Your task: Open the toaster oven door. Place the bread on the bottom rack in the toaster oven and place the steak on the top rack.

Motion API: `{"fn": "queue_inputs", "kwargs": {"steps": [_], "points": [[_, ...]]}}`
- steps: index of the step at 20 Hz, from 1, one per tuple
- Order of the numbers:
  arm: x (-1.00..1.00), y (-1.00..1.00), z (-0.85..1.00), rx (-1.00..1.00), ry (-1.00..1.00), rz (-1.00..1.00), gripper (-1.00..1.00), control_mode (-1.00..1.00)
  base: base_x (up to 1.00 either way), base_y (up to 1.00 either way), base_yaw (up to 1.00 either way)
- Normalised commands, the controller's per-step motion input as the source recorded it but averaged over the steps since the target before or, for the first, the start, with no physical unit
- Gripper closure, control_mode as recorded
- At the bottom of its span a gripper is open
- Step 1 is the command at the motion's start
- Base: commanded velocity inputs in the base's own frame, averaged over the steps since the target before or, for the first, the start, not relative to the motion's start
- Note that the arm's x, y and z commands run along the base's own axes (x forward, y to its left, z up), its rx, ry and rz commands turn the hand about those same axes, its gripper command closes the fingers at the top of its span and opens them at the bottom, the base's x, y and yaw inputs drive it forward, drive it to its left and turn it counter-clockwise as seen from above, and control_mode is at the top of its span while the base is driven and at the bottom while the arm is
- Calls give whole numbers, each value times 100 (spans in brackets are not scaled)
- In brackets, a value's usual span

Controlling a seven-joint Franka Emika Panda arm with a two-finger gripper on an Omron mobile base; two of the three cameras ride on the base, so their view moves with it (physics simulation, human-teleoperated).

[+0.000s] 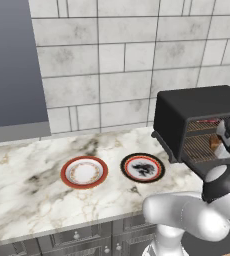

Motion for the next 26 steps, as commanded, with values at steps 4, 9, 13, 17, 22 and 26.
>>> {"fn": "queue_inputs", "kwargs": {"steps": [4, 9, 13, 17, 22, 26], "points": [[24, 0, -8, 9, 0, 0, -100, -100, 0, 0, 0], [7, 0, -17, 7, -3, 1, -100, -100, 0, 0, 0], [0, 0, -17, 5, -13, 3, -100, -100, 0, 0, 0], [22, 3, -8, 2, -14, 0, -100, -100, 0, 0, 0], [26, 5, -6, 0, -10, 0, -100, -100, 0, 0, 0], [11, 3, -13, 0, -6, 0, -100, -100, 0, 0, 0]]}}
